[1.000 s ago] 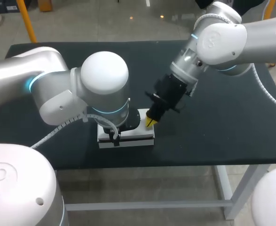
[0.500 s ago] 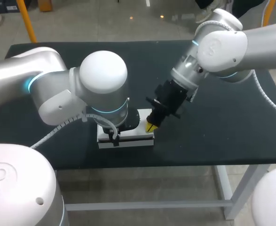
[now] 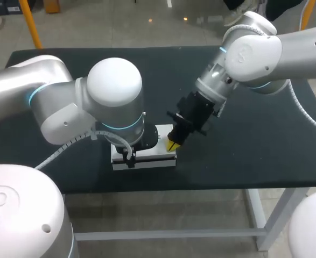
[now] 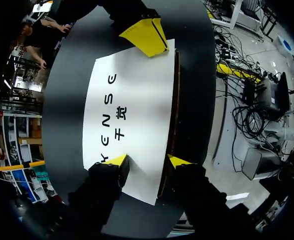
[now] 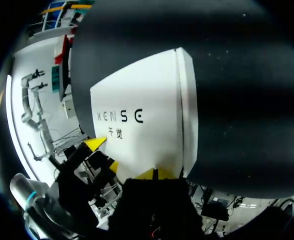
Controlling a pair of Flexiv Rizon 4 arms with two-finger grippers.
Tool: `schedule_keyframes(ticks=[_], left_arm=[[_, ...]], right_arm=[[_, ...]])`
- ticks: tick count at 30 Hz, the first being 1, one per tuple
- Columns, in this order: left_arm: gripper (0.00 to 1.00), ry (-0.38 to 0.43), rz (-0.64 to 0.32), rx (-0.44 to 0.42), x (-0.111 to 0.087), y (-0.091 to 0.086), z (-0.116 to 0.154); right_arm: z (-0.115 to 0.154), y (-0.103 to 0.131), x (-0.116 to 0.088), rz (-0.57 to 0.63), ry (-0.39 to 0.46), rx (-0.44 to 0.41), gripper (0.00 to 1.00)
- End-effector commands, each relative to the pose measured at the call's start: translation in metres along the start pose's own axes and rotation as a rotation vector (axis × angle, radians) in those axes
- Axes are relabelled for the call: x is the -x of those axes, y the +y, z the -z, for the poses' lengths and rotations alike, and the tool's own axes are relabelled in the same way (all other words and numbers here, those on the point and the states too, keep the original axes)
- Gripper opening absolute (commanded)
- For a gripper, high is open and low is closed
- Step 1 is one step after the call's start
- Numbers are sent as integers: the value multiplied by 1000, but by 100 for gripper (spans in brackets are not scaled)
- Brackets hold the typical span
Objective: Assemble the packaging by folding the flat box into shape, placing the metal phone stand inside, and closing the box properly
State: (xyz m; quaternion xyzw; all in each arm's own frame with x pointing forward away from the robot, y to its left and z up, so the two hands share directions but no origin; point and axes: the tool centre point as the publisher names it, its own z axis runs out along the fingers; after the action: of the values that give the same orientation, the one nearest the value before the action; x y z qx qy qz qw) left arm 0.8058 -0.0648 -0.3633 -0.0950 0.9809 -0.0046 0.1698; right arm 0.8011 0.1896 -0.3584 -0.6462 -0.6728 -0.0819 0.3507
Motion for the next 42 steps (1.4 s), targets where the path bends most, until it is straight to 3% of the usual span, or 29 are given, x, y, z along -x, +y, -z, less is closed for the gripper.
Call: schedule_keyframes(ticks=[1, 6, 9, 12, 14, 15, 24, 42], left_arm=[[51, -2, 2, -29, -1, 9, 7], [51, 20, 30, -119, 4, 20, 22], [45, 72, 63, -206, 9, 28, 31], [31, 116, 103, -254, 14, 32, 34], [2, 143, 147, -262, 17, 33, 33], [0, 153, 159, -271, 19, 33, 31], [0, 222, 213, -307, 20, 29, 15], [0, 237, 221, -296, 5, 27, -9]], right_arm=[[-1, 4, 1, 0, 1, -10, 0], [-1, 4, -1, 2, 2, -8, 0], [-1, 4, -1, 3, 3, -6, 0], [-1, 5, -1, 2, 3, -6, 0], [-1, 5, -1, 2, 4, -5, 0], [-1, 5, -2, 2, 4, -5, 0], [-1, 5, -4, 3, -3, -1, 0], [-11, 10, 3, -17, 2, -13, 0]])
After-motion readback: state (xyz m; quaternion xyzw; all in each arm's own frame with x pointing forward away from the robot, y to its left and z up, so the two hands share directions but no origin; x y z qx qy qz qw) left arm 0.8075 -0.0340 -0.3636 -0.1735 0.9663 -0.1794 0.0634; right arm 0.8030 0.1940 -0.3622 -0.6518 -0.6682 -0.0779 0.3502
